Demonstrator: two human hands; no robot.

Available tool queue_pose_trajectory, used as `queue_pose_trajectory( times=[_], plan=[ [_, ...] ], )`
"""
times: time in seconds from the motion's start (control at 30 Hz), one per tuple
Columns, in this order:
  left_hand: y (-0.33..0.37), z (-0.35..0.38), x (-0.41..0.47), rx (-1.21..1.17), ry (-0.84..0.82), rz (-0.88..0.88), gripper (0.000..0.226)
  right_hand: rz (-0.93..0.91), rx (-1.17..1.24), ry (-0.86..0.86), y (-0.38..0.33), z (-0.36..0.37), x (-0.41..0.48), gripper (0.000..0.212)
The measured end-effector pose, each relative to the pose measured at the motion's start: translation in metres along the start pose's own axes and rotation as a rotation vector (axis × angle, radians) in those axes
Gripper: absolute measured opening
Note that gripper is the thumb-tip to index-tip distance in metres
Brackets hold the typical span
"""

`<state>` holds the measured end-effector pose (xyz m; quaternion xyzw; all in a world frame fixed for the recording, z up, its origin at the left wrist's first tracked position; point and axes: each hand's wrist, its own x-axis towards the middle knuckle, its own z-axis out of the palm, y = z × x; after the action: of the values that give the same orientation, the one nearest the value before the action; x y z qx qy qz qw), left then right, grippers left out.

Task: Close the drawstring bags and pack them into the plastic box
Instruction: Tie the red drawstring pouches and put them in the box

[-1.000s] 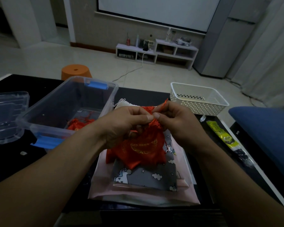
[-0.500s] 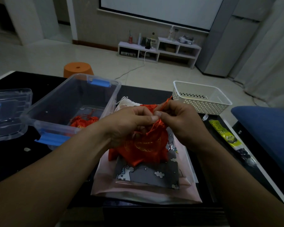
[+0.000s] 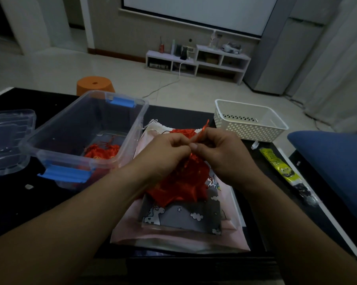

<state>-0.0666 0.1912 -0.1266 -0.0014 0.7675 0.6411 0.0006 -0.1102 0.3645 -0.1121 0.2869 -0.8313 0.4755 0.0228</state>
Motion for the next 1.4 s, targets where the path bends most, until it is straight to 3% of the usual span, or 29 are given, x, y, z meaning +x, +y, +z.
queue_pose_trajectory(
  times=[0.13,0.27,0.43,0.6,0.77,0.87,1.07,1.27,1.4],
  plan=[
    [-0.005,0.0,0.001,0.094,0.051,0.076,0.019,-0.039,-0.043,0.032,0.001,0.001,-0.001,0.005],
    [-0.006,-0.005,0.003,0.075,-0.012,0.08,0.025,-0.025,0.017,0.016,0.001,-0.002,-0.001,0.006],
    [-0.003,-0.007,-0.001,0.014,-0.089,0.067,0.013,0.02,0.086,0.026,0.005,-0.007,-0.001,0.005],
    [-0.005,-0.003,-0.002,0.092,-0.043,0.118,0.011,0.008,0.06,0.009,0.005,-0.005,-0.002,0.006],
    [0.0,-0.004,-0.004,-0.064,-0.164,0.068,0.009,0.045,0.215,-0.017,0.01,-0.01,-0.001,0.006],
    [-0.002,0.001,-0.004,-0.066,-0.094,0.028,0.009,0.044,0.239,-0.012,0.008,-0.007,-0.001,0.006],
    [-0.009,0.009,-0.003,0.077,0.061,0.116,0.008,-0.018,0.116,0.045,0.007,0.009,-0.001,0.007],
    [-0.005,-0.001,-0.002,-0.015,-0.026,0.095,0.015,-0.008,0.155,0.1,0.005,0.003,0.0,0.01],
    [-0.006,0.003,-0.006,0.0,0.015,0.094,0.013,-0.015,0.144,0.052,0.003,0.006,-0.002,0.008]
  ],
)
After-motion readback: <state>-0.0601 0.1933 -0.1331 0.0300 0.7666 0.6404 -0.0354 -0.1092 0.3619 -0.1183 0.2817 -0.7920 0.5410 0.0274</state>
